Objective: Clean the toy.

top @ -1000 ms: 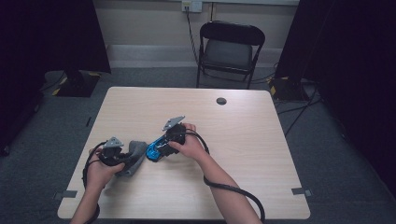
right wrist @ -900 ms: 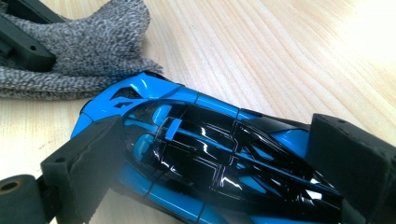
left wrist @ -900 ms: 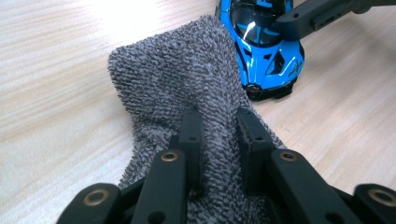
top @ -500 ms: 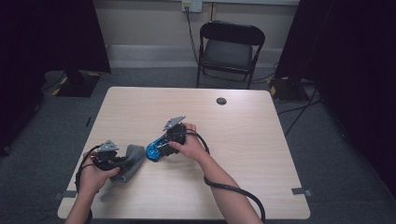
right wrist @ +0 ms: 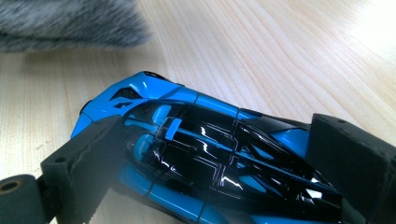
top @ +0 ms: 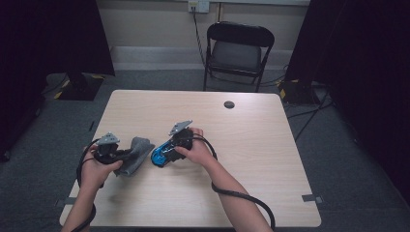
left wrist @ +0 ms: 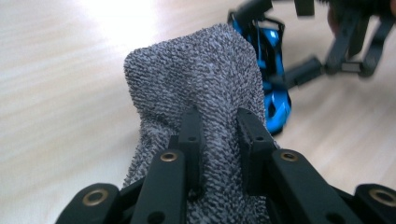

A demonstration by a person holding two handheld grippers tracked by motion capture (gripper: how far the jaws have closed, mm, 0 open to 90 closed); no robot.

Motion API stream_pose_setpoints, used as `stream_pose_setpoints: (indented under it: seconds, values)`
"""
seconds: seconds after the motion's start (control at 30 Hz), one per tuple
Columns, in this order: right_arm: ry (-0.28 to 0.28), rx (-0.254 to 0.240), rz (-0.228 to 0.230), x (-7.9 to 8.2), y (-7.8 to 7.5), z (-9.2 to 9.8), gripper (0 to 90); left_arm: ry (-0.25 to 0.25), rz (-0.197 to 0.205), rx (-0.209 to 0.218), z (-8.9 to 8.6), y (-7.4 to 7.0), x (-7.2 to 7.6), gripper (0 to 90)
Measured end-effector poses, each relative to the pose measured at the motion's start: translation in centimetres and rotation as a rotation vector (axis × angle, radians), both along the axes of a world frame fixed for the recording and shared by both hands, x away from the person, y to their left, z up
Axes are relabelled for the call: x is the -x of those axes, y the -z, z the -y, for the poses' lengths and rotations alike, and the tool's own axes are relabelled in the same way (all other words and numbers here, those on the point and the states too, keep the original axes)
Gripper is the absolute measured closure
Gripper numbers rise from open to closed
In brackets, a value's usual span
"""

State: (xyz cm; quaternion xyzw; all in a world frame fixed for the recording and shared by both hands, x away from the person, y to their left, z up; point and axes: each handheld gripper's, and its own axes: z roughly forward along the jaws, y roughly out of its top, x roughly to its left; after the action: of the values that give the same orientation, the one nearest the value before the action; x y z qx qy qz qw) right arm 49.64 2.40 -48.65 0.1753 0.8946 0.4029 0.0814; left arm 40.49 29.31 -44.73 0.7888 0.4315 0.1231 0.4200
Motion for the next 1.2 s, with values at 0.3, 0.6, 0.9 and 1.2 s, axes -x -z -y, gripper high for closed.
stream_pose_setpoints:
  seconds: [0.3, 0.6, 0.9, 1.2]
  values:
    - [-0.002, -0.001, 0.002, 0.0, 0.0, 0.1, 4.2, -0.014, 0.009, -0.003, 0.9, 0.0, -3.7, 74.3]
    - [0.003, -0.007, 0.004, -0.1, 0.1, 0.3, 4.2, 0.007, 0.023, -0.044, 3.1, 1.2, -6.4, 74.0]
    - [0.002, -0.006, 0.001, -0.2, 0.1, 0.3, 4.2, 0.018, 0.034, -0.051, 4.8, 2.1, -8.4, 74.0]
    - [0.002, 0.003, -0.001, -0.2, 0.0, 0.2, 4.2, 0.033, 0.035, -0.086, 7.6, 3.0, -9.9, 74.0]
